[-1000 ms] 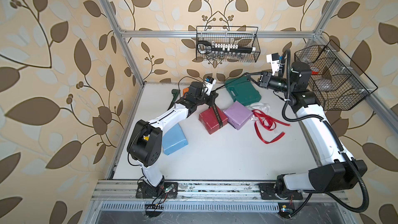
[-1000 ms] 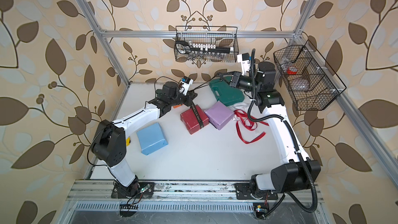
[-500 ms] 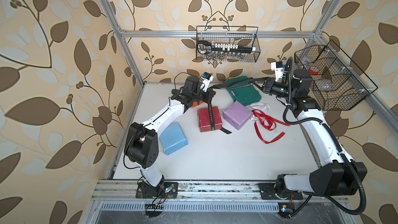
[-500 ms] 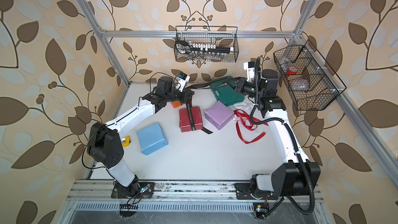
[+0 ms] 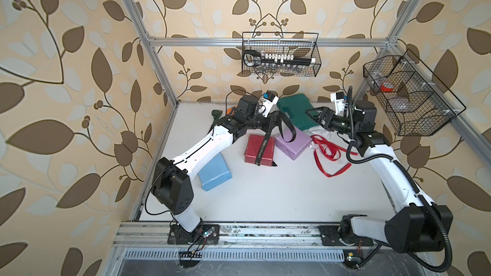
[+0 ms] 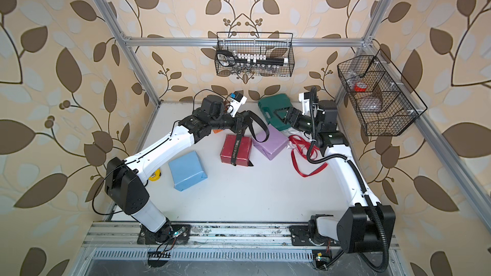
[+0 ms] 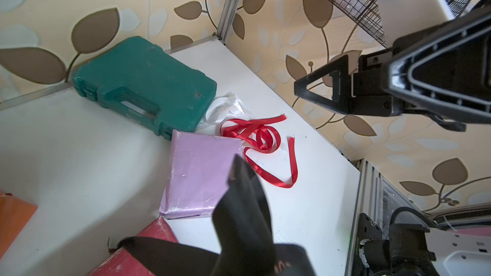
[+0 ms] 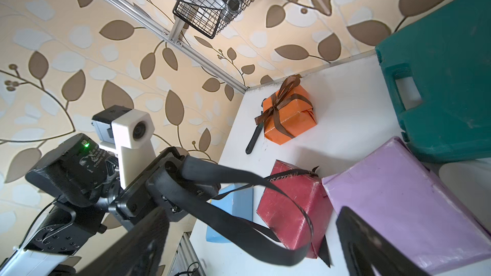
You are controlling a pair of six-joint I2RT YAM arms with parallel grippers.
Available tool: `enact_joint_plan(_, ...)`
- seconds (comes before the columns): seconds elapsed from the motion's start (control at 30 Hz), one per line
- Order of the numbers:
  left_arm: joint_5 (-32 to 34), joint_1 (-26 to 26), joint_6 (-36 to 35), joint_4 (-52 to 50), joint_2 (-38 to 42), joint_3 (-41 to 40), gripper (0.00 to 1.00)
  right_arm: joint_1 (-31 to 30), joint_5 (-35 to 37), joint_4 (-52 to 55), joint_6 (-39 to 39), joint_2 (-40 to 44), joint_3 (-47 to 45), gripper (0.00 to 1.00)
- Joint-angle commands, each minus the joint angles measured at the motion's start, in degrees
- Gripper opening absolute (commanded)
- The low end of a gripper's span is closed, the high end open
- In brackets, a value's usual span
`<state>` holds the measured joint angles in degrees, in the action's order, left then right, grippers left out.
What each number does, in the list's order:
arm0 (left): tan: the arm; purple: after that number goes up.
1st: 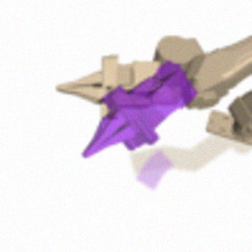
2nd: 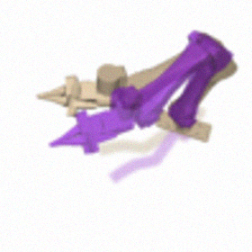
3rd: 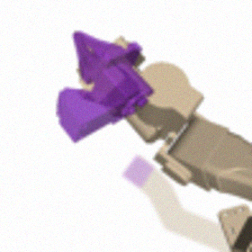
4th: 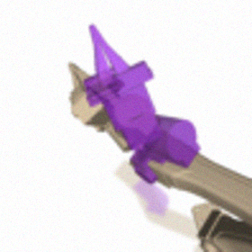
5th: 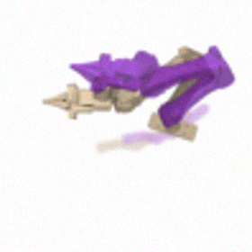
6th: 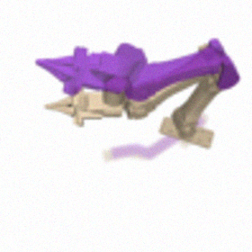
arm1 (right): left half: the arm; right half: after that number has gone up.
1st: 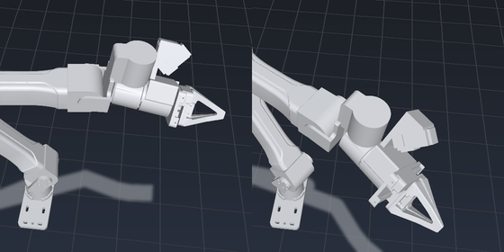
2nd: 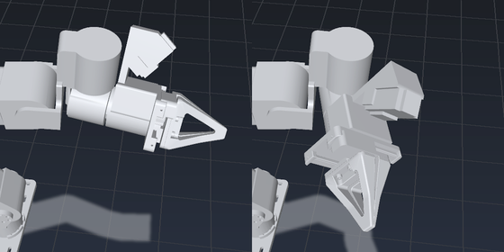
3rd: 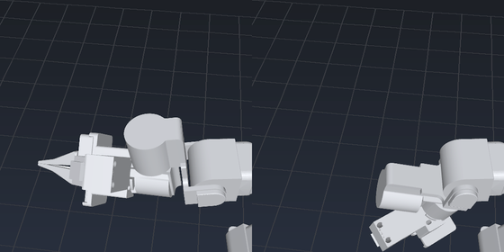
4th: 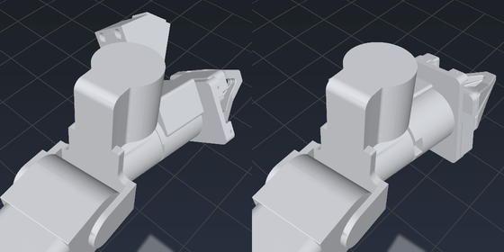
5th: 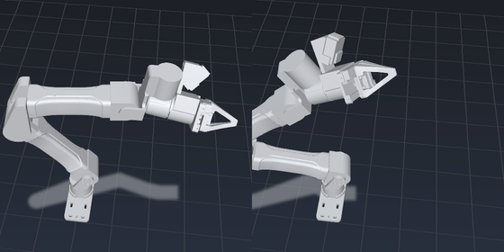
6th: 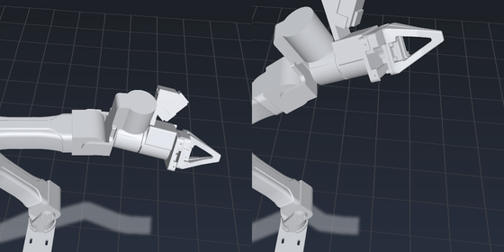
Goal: Untie the ribbon bows on the gift boxes
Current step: Pull the ribbon from the gift box.
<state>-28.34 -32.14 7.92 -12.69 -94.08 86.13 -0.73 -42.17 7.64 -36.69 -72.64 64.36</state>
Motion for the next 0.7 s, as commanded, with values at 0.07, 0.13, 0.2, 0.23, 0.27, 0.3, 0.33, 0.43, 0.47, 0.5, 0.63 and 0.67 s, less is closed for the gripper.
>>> enact_joint_plan(0.07, -0.9, 0.7, 1.1, -1.2, 3.7, 5.5, 0.0, -0.2, 3.1, -0.3, 1.5, 1.5, -3.4, 0.99)
enact_joint_plan(0.13, -1.4, 0.7, 1.3, -2.3, 3.8, 7.2, 0.0, -0.2, 3.1, -0.2, 1.6, 1.3, -3.9, 0.99)
enact_joint_plan(0.2, -2.1, 0.6, 1.9, -2.7, 4.2, 8.5, 0.0, -0.2, 2.8, -0.1, 1.6, 0.7, -4.1, 0.99)
enact_joint_plan(0.23, -2.5, 0.6, 2.1, -2.8, 4.5, 8.9, 0.0, -0.2, 2.5, 0.0, 1.6, 0.4, -4.0, 0.99)
enact_joint_plan(0.27, -2.8, 0.5, 2.4, -2.6, 4.9, 9.1, 0.0, -0.2, 2.5, 0.2, 1.6, 0.1, -4.0, 0.99)
enact_joint_plan(0.3, -2.9, 0.5, 2.6, -2.5, 5.3, 9.3, 0.0, -0.2, 2.4, 0.2, 1.5, -0.1, -3.9, 0.99)
enact_joint_plan(0.33, -2.9, 0.2, 2.6, -2.4, 5.6, 9.4, 0.0, -0.2, 2.4, 0.2, 1.6, -0.3, -3.9, 0.99)
enact_joint_plan(0.43, -3.7, -0.3, 3.0, -1.9, 6.3, 9.4, 0.0, -0.2, 2.3, 0.2, 1.5, -0.6, -3.6, 0.99)
enact_joint_plan(0.47, -4.0, -0.4, 3.2, -1.8, 6.4, 9.4, 0.0, -0.2, 2.3, 0.2, 1.4, -0.6, -3.6, 0.99)
enact_joint_plan(0.5, -4.4, -0.4, 3.5, -1.6, 6.5, 9.3, 0.0, -0.2, 2.2, 0.2, 1.3, -0.7, -3.6, 0.99)
enact_joint_plan(0.63, -5.1, -0.3, 4.6, -0.7, 6.2, 9.6, 0.0, -0.2, 2.1, 0.2, 1.2, -0.6, -3.7, 0.99)
enact_joint_plan(0.67, -5.2, -0.3, 4.7, -0.7, 6.0, 10.4, 0.0, -0.2, 2.1, 0.2, 1.2, -0.6, -3.9, 0.99)
